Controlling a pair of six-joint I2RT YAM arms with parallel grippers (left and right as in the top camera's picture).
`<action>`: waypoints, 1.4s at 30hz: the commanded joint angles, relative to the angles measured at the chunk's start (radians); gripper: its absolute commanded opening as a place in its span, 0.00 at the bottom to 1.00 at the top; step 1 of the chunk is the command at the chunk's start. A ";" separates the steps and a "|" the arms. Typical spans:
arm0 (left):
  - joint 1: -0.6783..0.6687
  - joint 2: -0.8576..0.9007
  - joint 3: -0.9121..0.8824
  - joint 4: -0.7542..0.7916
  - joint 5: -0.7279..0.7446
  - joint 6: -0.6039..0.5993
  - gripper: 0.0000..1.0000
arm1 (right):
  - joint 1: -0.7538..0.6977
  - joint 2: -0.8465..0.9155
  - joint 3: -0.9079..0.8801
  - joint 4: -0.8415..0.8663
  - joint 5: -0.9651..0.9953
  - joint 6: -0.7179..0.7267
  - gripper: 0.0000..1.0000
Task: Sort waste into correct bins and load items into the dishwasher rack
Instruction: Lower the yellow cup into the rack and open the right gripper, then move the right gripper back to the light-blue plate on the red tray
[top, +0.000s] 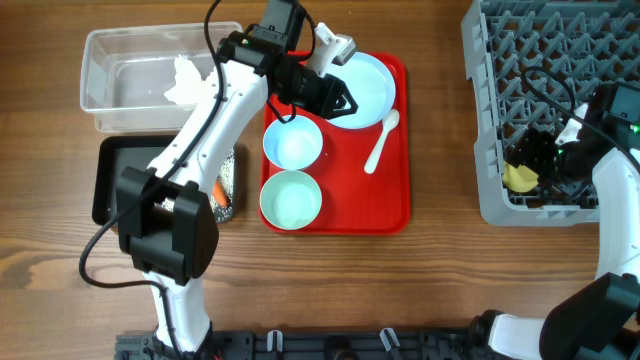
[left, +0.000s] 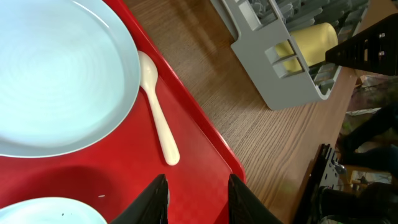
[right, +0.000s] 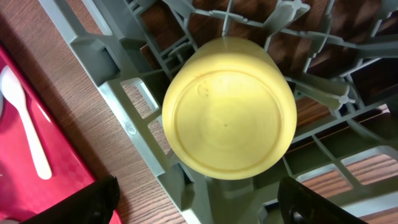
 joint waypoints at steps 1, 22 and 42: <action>-0.002 0.008 -0.004 -0.002 0.001 0.002 0.31 | -0.002 -0.003 0.047 -0.004 -0.011 0.003 0.87; -0.001 -0.067 -0.003 -0.008 -0.204 -0.082 0.84 | 0.260 -0.031 0.329 0.117 -0.226 -0.080 0.97; -0.019 -0.018 -0.004 0.207 -0.502 -0.209 1.00 | 0.325 0.113 0.330 0.263 -0.249 -0.081 1.00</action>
